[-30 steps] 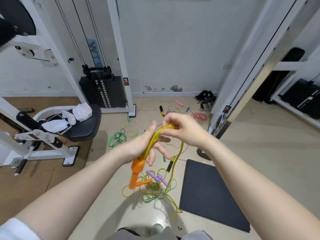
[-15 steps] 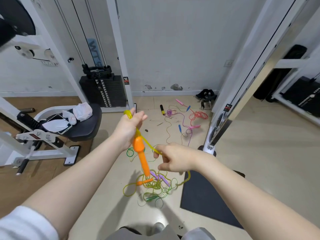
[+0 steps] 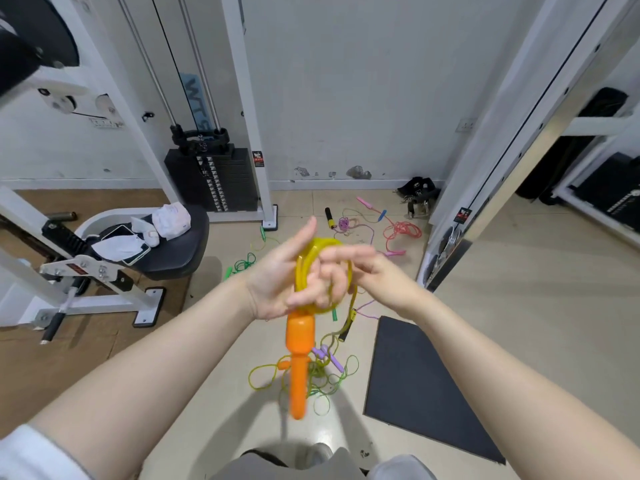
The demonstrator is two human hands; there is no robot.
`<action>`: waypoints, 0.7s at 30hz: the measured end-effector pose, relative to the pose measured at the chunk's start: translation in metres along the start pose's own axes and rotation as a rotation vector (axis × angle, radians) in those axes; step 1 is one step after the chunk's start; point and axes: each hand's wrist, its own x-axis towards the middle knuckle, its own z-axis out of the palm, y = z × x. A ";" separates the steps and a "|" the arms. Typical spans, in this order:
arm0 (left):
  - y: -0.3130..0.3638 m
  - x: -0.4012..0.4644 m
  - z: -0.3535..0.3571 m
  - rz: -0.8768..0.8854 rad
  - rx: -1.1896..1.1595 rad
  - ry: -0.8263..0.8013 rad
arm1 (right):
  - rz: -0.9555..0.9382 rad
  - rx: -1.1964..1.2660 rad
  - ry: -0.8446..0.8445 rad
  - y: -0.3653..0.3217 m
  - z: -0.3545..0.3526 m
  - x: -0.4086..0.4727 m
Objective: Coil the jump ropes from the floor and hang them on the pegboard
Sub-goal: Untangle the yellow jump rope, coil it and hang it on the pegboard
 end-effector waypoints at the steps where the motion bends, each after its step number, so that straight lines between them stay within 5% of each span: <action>1: 0.005 0.000 -0.002 0.108 -0.067 0.063 | 0.052 -0.065 -0.053 0.009 0.004 -0.002; 5: 0.016 -0.002 -0.023 0.298 -0.008 0.638 | 0.265 -0.139 -0.387 0.015 0.010 -0.016; 10: -0.012 0.001 -0.049 0.047 0.339 0.919 | 0.097 -0.410 -0.462 -0.036 0.015 -0.016; 13: -0.025 0.006 -0.029 -0.167 0.458 0.713 | -0.161 -0.560 -0.109 -0.054 0.003 -0.007; 16: -0.020 0.006 -0.010 -0.211 0.386 0.498 | -0.129 -0.199 0.226 -0.046 -0.016 0.004; 21: -0.002 0.001 0.002 0.005 0.061 0.150 | 0.021 0.208 0.165 -0.016 -0.008 0.008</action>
